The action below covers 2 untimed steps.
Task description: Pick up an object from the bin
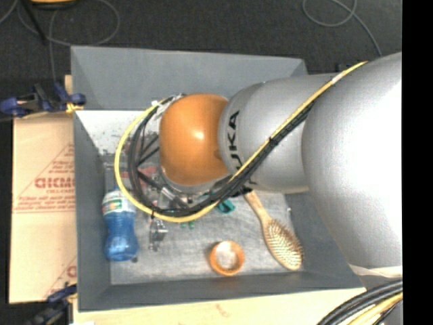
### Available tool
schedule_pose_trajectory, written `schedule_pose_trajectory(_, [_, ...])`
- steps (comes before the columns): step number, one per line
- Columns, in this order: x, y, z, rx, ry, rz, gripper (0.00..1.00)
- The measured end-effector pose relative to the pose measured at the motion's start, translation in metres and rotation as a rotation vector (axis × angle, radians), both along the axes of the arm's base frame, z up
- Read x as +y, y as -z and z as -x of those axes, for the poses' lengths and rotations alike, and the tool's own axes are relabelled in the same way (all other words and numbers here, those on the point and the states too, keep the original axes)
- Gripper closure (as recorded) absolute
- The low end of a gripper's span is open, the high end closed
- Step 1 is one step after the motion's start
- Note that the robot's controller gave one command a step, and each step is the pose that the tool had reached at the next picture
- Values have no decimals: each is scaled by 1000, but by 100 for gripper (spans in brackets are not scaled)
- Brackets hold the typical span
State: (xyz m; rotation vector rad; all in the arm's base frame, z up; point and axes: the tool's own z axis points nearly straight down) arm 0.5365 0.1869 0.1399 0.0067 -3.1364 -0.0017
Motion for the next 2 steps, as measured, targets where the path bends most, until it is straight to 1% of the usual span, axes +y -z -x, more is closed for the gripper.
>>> schedule_pose_trajectory(1, [-1,-4,-2,-7,4,-2,0])
schedule_pose_trajectory(2, [-30,12,-49,-11,-46,0,0])
